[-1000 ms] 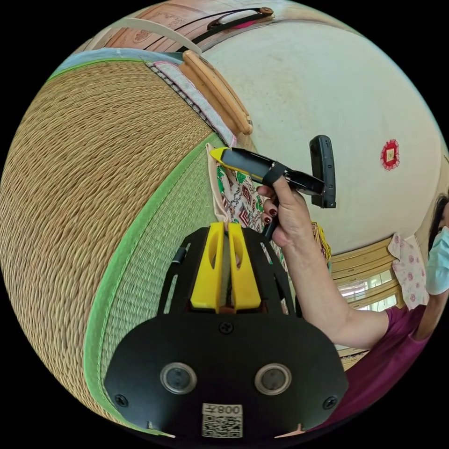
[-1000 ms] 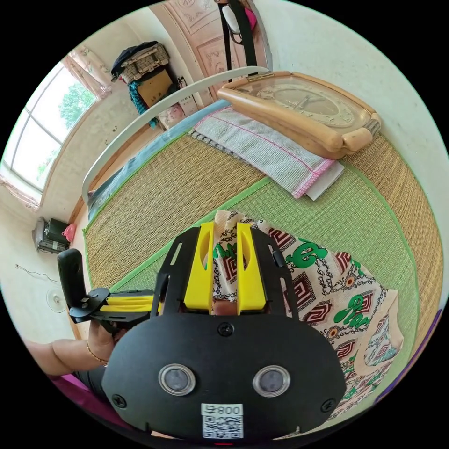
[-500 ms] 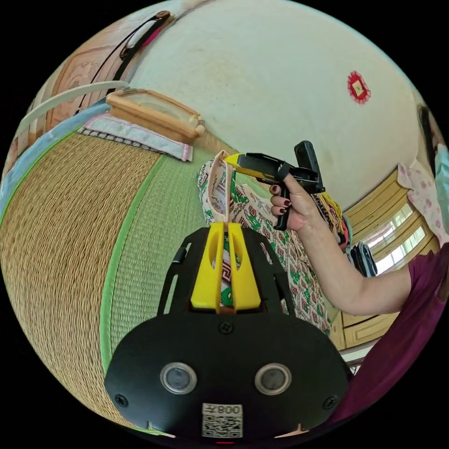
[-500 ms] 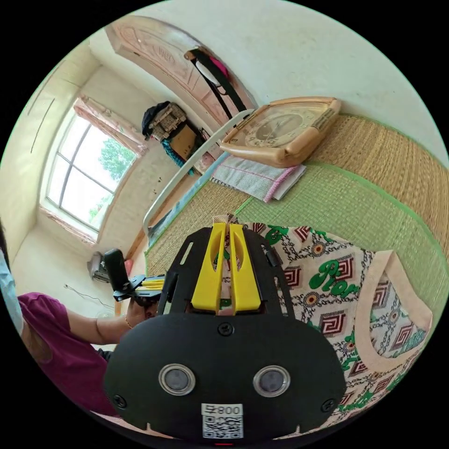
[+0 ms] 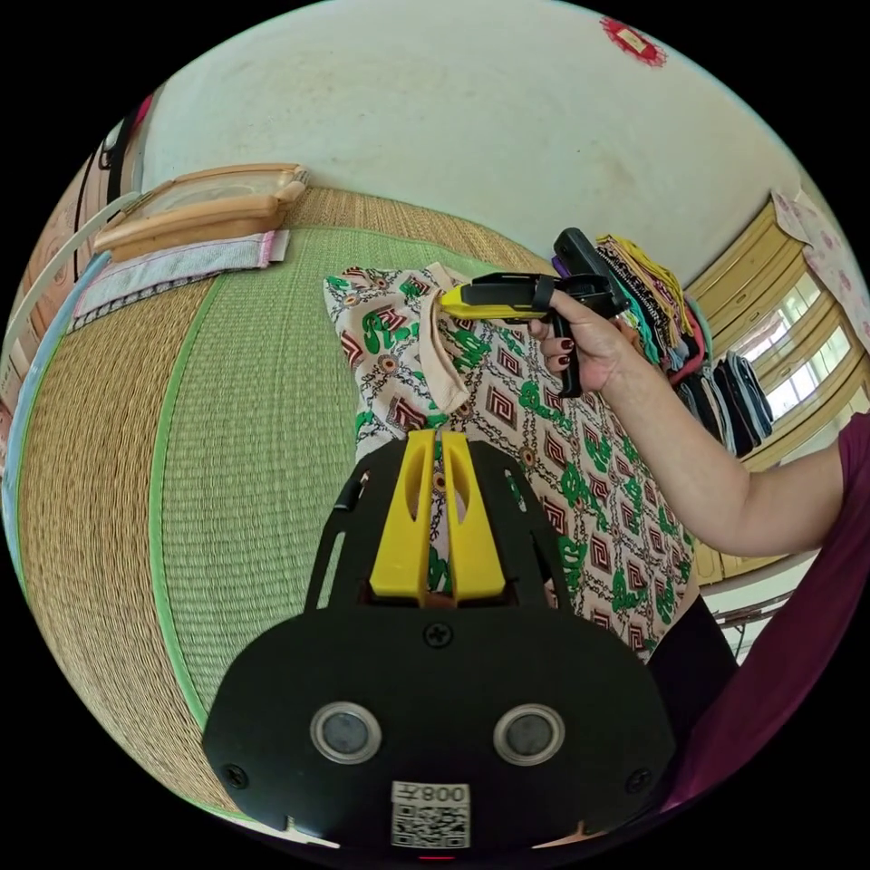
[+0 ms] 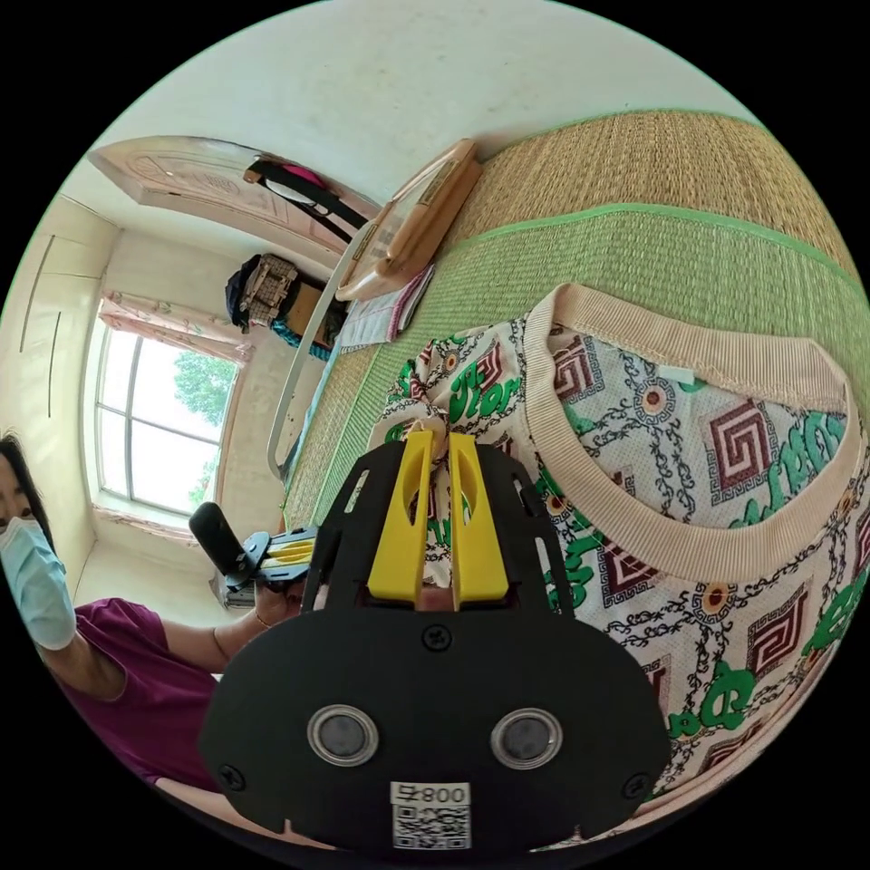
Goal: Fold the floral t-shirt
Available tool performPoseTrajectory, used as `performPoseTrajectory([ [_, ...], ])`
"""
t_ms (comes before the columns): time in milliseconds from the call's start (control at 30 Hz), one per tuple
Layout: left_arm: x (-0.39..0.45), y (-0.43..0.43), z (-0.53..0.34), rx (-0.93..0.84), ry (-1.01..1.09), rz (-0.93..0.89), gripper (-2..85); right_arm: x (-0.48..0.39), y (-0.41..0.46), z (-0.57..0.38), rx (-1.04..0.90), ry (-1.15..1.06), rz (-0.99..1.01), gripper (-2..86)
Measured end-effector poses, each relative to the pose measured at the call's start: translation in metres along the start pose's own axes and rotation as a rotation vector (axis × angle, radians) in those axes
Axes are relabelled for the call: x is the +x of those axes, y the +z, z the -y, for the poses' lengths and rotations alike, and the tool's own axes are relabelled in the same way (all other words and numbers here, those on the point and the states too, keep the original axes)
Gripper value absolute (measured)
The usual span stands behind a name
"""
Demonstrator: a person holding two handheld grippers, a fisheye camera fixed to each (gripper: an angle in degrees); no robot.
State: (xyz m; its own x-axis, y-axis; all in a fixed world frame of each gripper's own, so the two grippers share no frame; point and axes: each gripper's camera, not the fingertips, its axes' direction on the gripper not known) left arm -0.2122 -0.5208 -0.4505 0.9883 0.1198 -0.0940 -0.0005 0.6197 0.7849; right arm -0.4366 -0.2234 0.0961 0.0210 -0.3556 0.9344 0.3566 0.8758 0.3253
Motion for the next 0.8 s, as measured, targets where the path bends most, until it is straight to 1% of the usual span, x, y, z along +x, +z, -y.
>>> performPoseTrajectory([
  [100,0.013,0.003,0.008,0.022,0.008,-0.013,3.3,0.009,-0.007,-0.004,0.009,0.014,0.034,3.6],
  [233,0.032,0.017,0.027,0.029,0.036,0.003,4.5,0.006,-0.018,-0.007,0.029,-0.002,0.023,3.1],
  [300,0.038,0.032,0.035,-0.02,0.049,0.023,4.5,-0.005,-0.021,-0.009,0.038,-0.031,0.003,2.5],
  [333,0.04,0.048,0.039,-0.085,0.05,0.034,4.4,-0.008,-0.021,-0.009,0.037,-0.043,0.004,2.3],
  [367,0.042,0.056,0.04,-0.106,0.046,0.018,4.3,-0.016,-0.019,-0.009,0.033,-0.066,0.009,1.9],
  [433,0.047,0.052,0.04,-0.072,0.046,0.028,3.9,-0.032,-0.011,-0.007,0.02,-0.117,0.012,1.3],
  [500,0.05,0.052,0.04,-0.073,0.04,0.069,3.6,-0.052,0.013,-0.001,-0.036,-0.176,-0.057,0.6],
  [667,0.05,0.06,0.047,-0.091,0.006,0.038,3.4,-0.06,0.076,0.016,-0.162,-0.208,-0.202,0.2],
  [700,0.052,0.059,0.047,-0.086,0.007,0.043,3.4,-0.06,0.076,0.017,-0.153,-0.198,-0.173,0.1],
  [800,0.062,0.056,0.048,-0.076,0.027,0.07,3.6,-0.062,0.075,0.017,-0.151,-0.206,-0.179,0.1],
])
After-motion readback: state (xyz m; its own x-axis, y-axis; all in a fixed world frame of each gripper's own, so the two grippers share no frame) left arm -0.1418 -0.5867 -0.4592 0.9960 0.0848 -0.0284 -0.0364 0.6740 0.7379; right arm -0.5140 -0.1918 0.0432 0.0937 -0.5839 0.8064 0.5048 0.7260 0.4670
